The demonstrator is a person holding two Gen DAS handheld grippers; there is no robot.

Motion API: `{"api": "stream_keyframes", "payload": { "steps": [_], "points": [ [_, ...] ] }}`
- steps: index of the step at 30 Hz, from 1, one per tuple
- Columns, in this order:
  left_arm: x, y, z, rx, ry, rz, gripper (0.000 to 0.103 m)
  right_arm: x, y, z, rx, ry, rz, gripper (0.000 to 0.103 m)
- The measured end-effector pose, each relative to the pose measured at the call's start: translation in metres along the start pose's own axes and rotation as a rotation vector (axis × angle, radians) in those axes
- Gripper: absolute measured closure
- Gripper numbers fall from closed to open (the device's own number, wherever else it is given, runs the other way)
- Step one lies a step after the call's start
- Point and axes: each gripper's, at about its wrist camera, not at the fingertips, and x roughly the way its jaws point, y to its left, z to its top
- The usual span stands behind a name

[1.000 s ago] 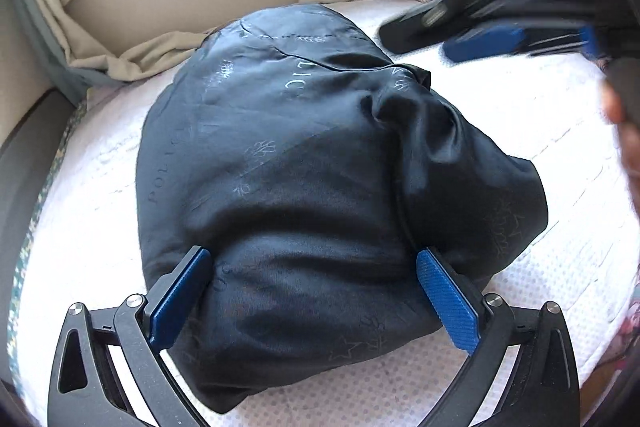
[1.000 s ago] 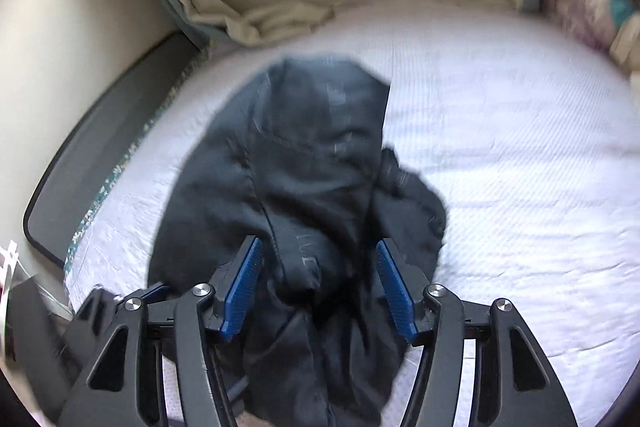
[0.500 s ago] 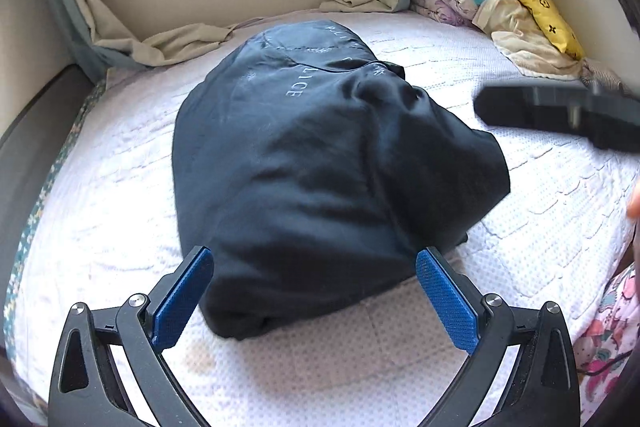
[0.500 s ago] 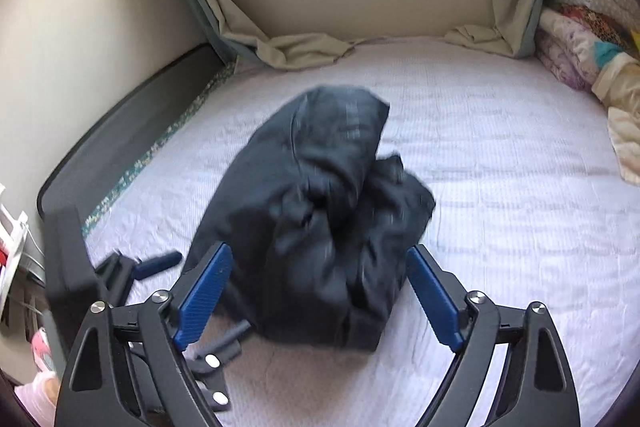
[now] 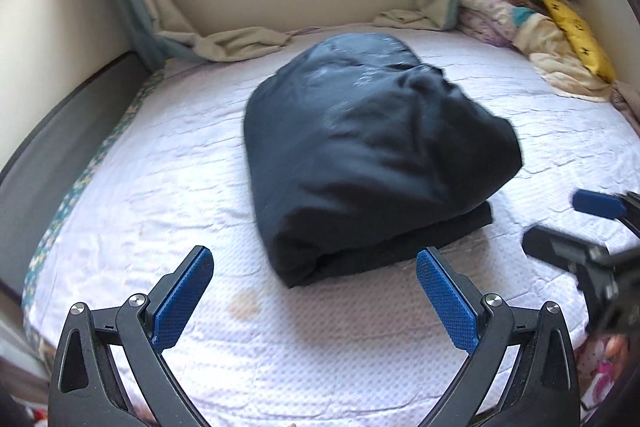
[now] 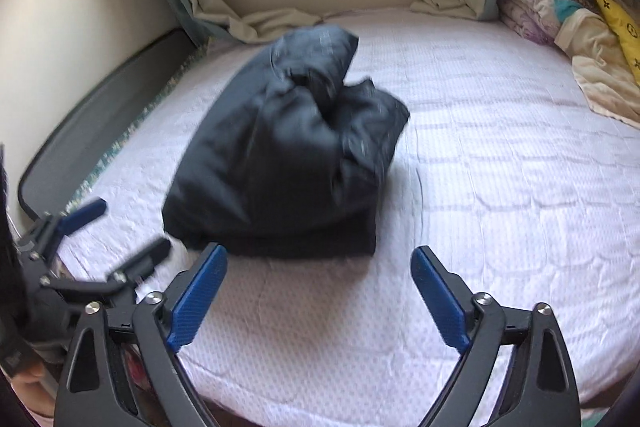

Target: Fold large clothes

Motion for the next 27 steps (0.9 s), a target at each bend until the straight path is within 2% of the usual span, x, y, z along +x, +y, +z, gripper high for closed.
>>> {"api": "stream_keyframes", "payload": {
  "steps": [3,8,15,27],
  "points": [
    [-0.005,0.004,-0.011,-0.031,-0.009,-0.001,0.0,0.001,0.006,-0.012,-0.037,0.007,-0.073,0.0],
    [-0.006,0.014,-0.027,-0.108,0.0,-0.049,0.0,-0.001,0.013,-0.026,-0.053,-0.009,-0.118,0.0],
    [-0.001,0.016,-0.039,-0.149,0.024,-0.046,0.0,-0.004,0.017,-0.034,-0.068,-0.051,-0.18,0.0],
    [0.003,0.018,-0.041,-0.18,0.032,-0.044,0.0,-0.008,0.013,-0.031,-0.044,-0.081,-0.202,0.0]
  ]
}}
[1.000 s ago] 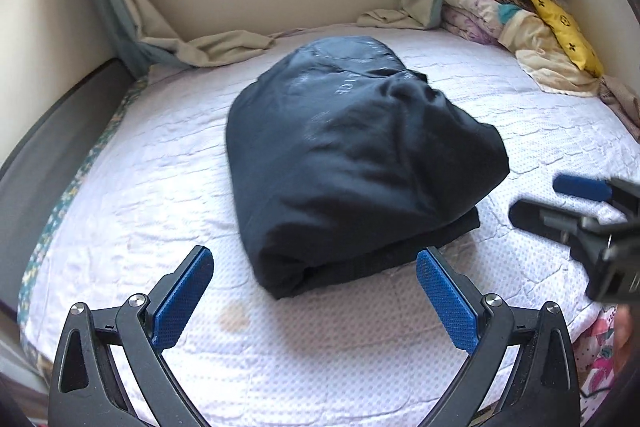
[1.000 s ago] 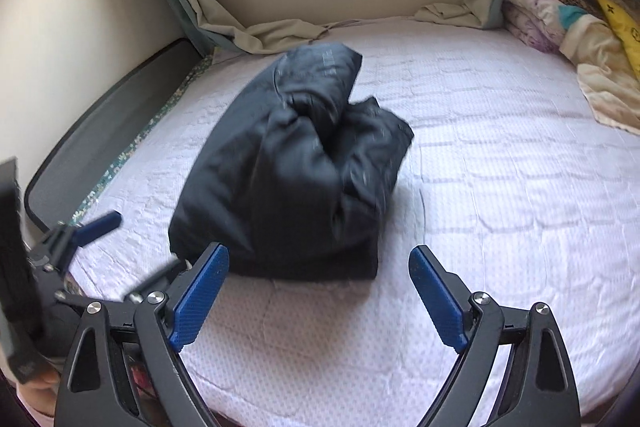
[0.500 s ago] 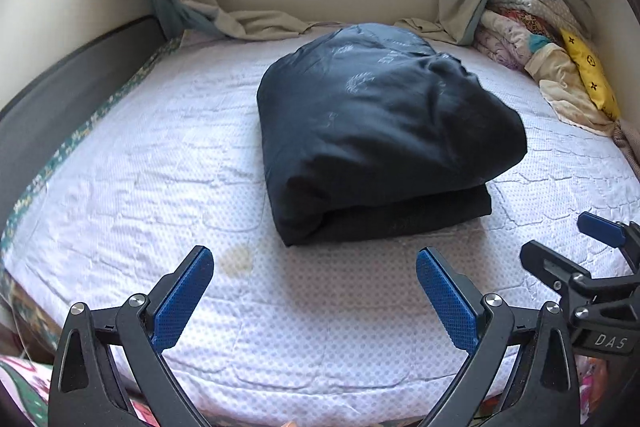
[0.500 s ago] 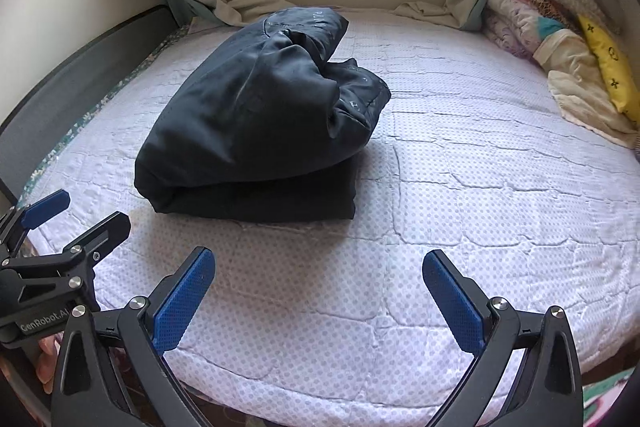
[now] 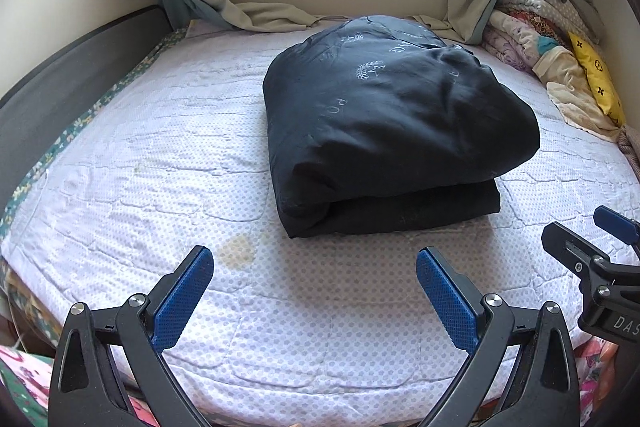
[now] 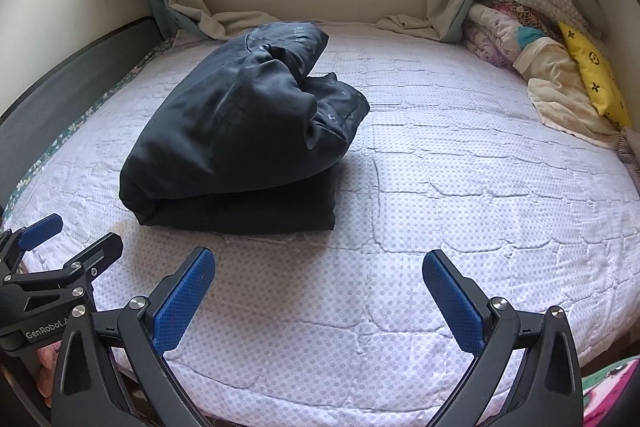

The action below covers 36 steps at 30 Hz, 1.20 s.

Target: Fold large clothes

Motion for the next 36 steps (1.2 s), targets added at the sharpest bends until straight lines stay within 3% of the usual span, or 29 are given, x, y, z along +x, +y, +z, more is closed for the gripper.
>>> {"api": "stream_keyframes", "payload": {
  "steps": [36],
  "points": [
    [-0.001,-0.012,0.001,0.021,-0.009,0.009,0.0,-0.001,-0.011,0.0,0.031,-0.012,0.009,0.0]
  ]
}}
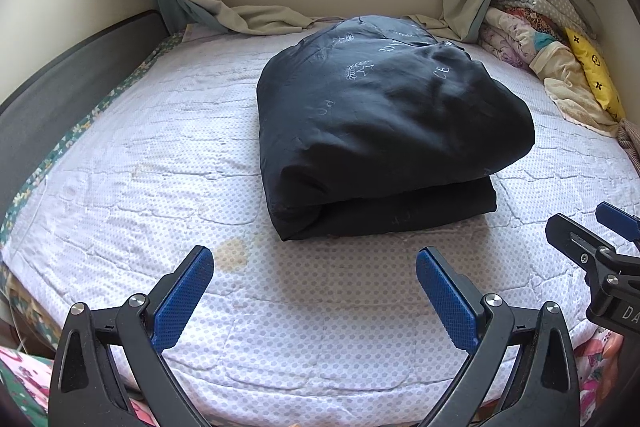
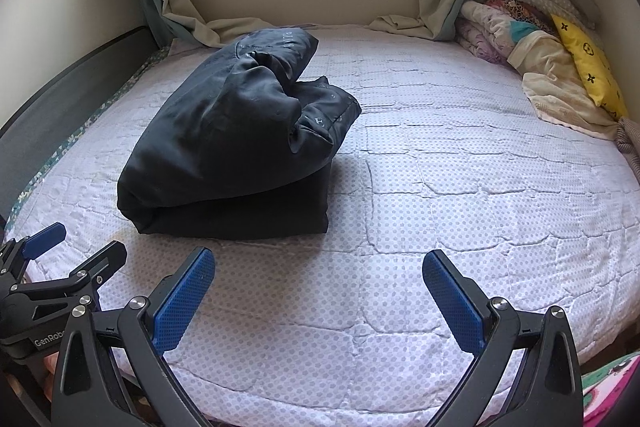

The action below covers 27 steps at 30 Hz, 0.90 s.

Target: Fold large clothes

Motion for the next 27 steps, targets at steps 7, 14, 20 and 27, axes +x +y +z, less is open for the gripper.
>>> {"api": "stream_keyframes", "payload": {
  "steps": [7,14,20,27],
  "points": [
    [-0.0003,0.0002,-0.0002,0.001,0.0,0.001,0.0,-0.001,-0.0008,-0.0007,0.004,0.001,0.0,0.0],
    [0.0008,0.0009,-0.0002,-0.001,0.003,-0.001,0.0,-0.0014,-0.0025,-0.002,0.008,0.003,0.0,0.0],
    [0.0011,0.0011,-0.0003,0.0,0.003,-0.001,0.0,-0.0016,-0.0031,-0.0022,0.009,0.004,0.001,0.0],
    [0.0008,0.0011,-0.0002,0.0,0.002,-0.001,0.0,-0.0004,-0.0033,-0.0032,0.009,0.008,-0.002,0.0]
  ]
}}
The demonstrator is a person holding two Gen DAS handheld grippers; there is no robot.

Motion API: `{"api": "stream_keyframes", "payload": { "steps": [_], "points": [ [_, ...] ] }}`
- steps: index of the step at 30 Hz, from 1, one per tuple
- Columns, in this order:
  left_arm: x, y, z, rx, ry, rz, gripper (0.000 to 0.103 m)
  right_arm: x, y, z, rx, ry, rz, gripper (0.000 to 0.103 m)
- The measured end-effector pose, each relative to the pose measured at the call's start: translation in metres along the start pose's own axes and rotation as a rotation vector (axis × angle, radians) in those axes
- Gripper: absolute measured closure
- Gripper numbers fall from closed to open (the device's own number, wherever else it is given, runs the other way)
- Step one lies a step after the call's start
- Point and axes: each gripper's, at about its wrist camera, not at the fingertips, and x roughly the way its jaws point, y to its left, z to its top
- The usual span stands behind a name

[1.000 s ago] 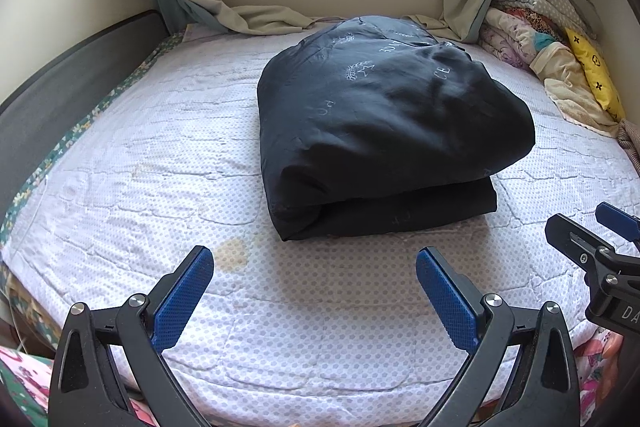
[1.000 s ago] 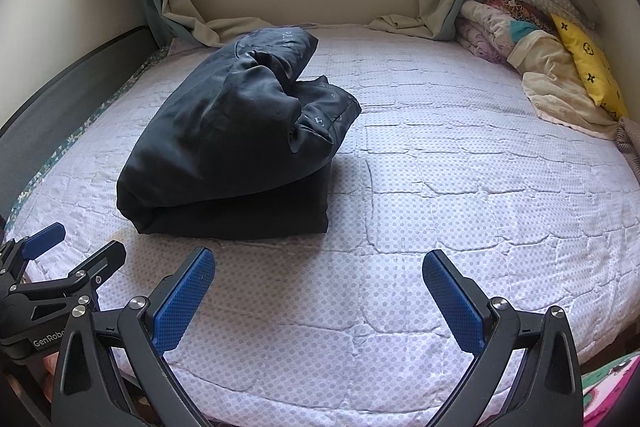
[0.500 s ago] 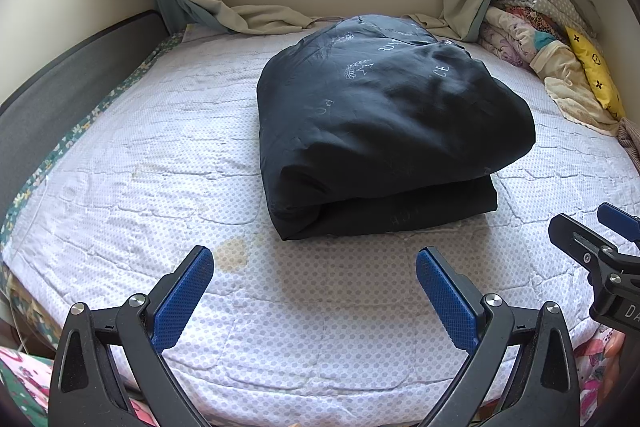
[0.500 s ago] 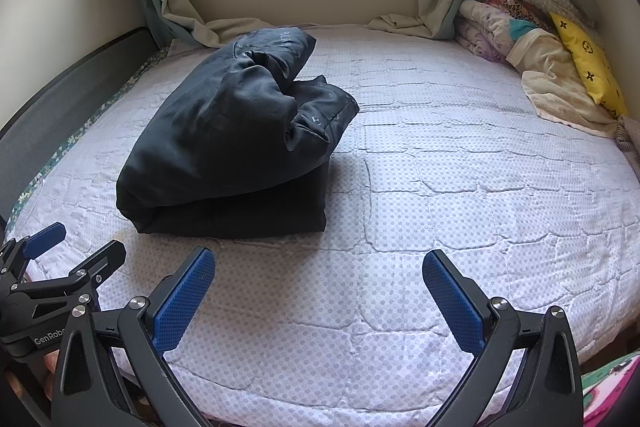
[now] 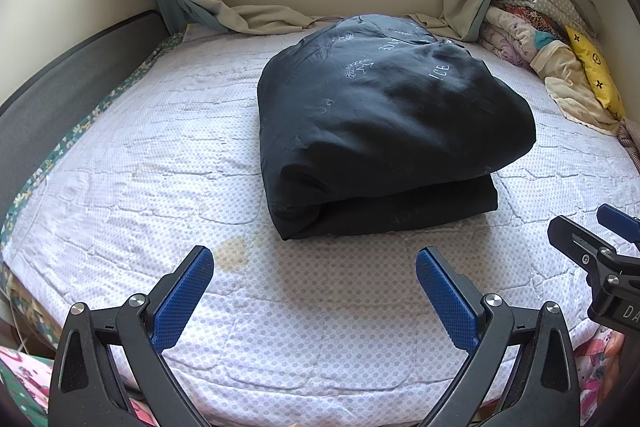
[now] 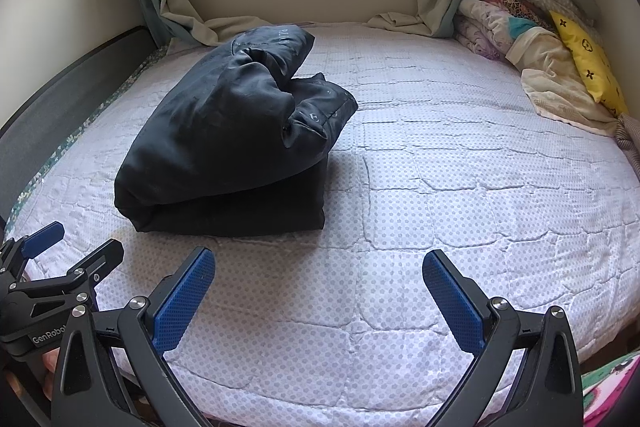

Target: Fold large clothes

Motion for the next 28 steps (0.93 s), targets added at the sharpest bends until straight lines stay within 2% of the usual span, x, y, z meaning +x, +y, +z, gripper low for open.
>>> {"api": "stream_keyframes", "payload": {
  "steps": [28],
  "points": [
    [0.001,0.006,0.0,-0.004,0.005,-0.035,0.0,0.011,0.0,-0.004,-0.012,0.036,-0.002,0.0]
  ]
}}
